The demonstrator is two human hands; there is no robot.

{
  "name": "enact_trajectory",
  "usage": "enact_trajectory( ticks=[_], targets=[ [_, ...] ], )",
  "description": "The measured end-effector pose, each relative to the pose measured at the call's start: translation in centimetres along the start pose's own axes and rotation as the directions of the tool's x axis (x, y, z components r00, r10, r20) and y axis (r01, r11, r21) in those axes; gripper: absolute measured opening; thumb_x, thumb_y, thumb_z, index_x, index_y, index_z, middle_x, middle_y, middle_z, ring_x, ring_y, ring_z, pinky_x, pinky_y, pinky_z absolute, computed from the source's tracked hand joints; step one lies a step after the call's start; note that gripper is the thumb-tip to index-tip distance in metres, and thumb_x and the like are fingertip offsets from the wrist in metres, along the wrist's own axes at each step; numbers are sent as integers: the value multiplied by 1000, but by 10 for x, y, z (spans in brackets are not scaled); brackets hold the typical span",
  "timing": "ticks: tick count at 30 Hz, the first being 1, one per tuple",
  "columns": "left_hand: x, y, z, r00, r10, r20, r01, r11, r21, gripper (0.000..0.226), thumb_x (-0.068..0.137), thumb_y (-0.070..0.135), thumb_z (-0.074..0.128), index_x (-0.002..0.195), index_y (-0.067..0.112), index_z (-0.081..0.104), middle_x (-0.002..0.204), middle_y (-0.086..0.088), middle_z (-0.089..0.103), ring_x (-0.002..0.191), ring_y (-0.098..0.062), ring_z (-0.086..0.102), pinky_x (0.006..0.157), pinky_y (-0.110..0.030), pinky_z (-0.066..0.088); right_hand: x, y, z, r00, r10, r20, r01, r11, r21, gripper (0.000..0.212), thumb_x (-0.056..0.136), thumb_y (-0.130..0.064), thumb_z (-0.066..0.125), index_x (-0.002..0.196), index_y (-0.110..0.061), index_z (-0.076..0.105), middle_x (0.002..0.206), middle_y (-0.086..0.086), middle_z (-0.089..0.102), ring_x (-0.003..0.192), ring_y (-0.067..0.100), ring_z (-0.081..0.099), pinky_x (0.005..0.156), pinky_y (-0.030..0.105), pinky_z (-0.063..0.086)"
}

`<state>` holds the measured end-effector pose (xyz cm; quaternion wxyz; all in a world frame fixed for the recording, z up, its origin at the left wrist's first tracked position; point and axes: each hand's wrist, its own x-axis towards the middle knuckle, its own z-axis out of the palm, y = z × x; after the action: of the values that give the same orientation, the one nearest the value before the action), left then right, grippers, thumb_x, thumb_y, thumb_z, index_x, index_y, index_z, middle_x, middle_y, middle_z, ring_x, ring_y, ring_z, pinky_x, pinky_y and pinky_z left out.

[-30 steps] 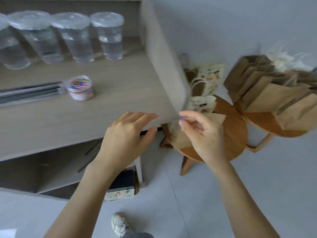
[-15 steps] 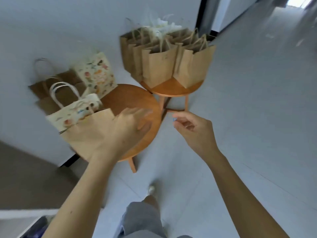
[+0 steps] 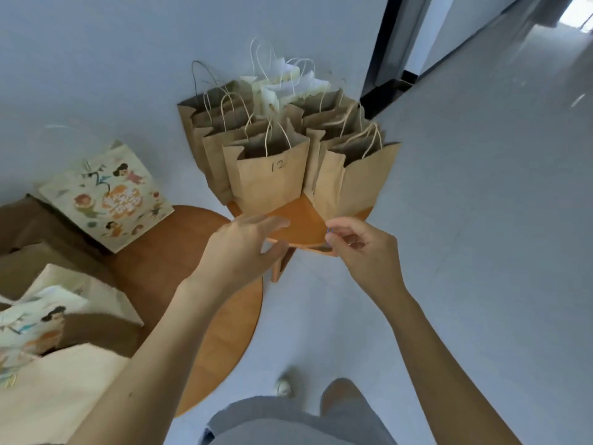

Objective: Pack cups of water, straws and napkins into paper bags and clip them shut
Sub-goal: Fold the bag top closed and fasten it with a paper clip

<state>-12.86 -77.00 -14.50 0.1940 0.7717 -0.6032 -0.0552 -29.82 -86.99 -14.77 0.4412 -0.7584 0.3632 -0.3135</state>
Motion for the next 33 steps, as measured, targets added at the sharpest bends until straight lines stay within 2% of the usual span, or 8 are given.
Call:
enact_trajectory(
  ticks=[7, 11, 15, 19, 24, 27, 30, 33],
  targets=[
    [114, -25, 19, 983, -181, -35, 182, 983, 16, 33, 92, 33, 53, 124, 26, 57, 118, 5, 62, 97, -15, 59, 71, -26, 52, 149, 38, 8, 970, -104, 219, 112, 993, -22, 18, 84, -12, 66, 101, -17, 70, 82, -15, 64, 80, -10, 57, 71, 4, 43],
    [177, -37, 41, 939, -335, -79, 337, 941, 22, 36, 91, 35, 54, 126, 26, 55, 122, 4, 60, 109, -18, 55, 83, -35, 52, 234, 64, 11, 918, -224, 326, 251, 967, -41, 19, 84, -13, 66, 102, -14, 70, 82, -15, 63, 78, -8, 59, 70, 2, 43],
    [224, -40, 57, 897, -439, -61, 440, 898, 13, 37, 91, 34, 55, 127, 27, 54, 127, 6, 57, 123, -17, 45, 98, -37, 39, 299, 77, 12, 859, -258, 442, 293, 956, -11, 20, 85, -15, 65, 105, -13, 69, 87, -11, 64, 79, -4, 59, 71, 2, 44],
    [254, -54, 73, 808, -590, -1, 587, 804, 91, 50, 92, 40, 49, 140, 30, 37, 146, 10, 36, 141, -22, 15, 110, -43, 20, 344, 89, 26, 803, -274, 529, 319, 948, 6, 21, 86, -16, 64, 106, -12, 69, 90, -14, 60, 79, -8, 56, 72, -1, 43],
    [275, -81, 104, 677, -729, 102, 689, 677, 259, 87, 85, 53, 56, 149, 30, 1, 157, 6, -2, 142, -30, -14, 113, -50, -1, 372, 108, 46, 753, -272, 598, 319, 947, 30, 21, 85, -16, 65, 105, -12, 69, 93, -7, 66, 78, -7, 56, 72, 1, 44],
    [282, -99, 119, 634, -769, 79, 720, 625, 301, 104, 79, 56, 61, 148, 25, -11, 157, 2, -11, 141, -34, -18, 112, -53, -3, 381, 116, 60, 709, -267, 653, 321, 946, 39, 20, 85, -15, 65, 105, -11, 69, 92, -5, 67, 77, -8, 57, 72, 2, 44],
    [288, -113, 125, 628, -778, 34, 739, 609, 290, 110, 76, 56, 66, 148, 23, -11, 157, 0, -9, 141, -35, -15, 112, -53, -1, 388, 120, 70, 706, -254, 661, 319, 948, 24, 20, 85, -15, 65, 104, -11, 69, 90, -12, 63, 74, -11, 55, 71, -1, 42],
    [294, -129, 123, 628, -778, 32, 743, 611, 273, 110, 77, 53, 66, 148, 22, -11, 157, 1, -6, 142, -34, -12, 113, -53, 0, 393, 123, 82, 697, -232, 679, 319, 948, -3, 20, 85, -16, 65, 104, -12, 69, 92, -5, 68, 75, -11, 54, 71, -2, 41]
  ],
)
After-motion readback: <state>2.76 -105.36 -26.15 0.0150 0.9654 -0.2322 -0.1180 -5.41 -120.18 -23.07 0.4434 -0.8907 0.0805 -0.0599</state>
